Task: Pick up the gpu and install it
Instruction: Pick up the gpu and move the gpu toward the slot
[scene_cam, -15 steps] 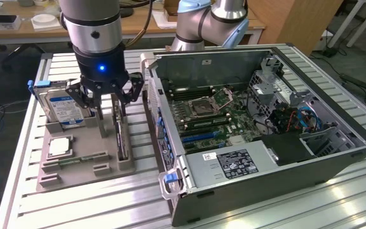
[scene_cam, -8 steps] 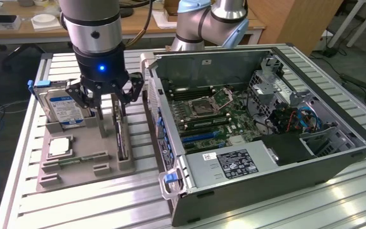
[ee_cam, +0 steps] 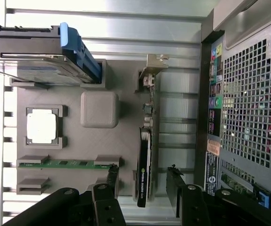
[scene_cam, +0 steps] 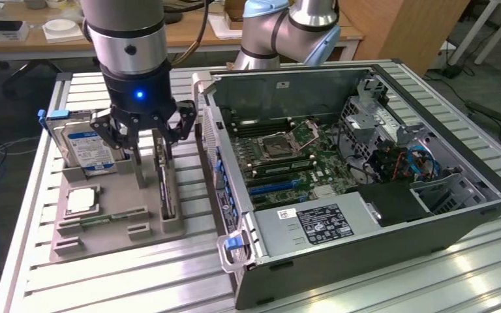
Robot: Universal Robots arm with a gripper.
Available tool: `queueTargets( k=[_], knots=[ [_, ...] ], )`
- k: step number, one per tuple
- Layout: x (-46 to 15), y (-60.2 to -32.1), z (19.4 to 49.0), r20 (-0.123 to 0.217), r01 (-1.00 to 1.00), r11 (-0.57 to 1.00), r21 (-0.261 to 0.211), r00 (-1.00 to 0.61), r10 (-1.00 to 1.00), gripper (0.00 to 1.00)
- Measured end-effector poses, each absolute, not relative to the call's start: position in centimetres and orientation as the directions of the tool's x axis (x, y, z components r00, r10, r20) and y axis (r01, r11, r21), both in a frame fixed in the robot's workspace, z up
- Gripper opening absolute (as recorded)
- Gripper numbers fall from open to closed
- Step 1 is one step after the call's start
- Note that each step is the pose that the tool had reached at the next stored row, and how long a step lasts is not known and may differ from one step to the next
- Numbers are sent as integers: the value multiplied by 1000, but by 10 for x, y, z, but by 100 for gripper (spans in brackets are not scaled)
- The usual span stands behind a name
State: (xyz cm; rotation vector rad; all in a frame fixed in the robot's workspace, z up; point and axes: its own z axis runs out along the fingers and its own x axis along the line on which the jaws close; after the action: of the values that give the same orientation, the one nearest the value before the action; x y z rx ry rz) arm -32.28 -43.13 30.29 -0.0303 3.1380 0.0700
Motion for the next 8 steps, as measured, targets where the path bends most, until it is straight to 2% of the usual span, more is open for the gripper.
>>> queueTargets(
  k=[8],
  knots=[
    [-323,-432,292,-3,-19,999,44,-1000,-19,53]
  ],
)
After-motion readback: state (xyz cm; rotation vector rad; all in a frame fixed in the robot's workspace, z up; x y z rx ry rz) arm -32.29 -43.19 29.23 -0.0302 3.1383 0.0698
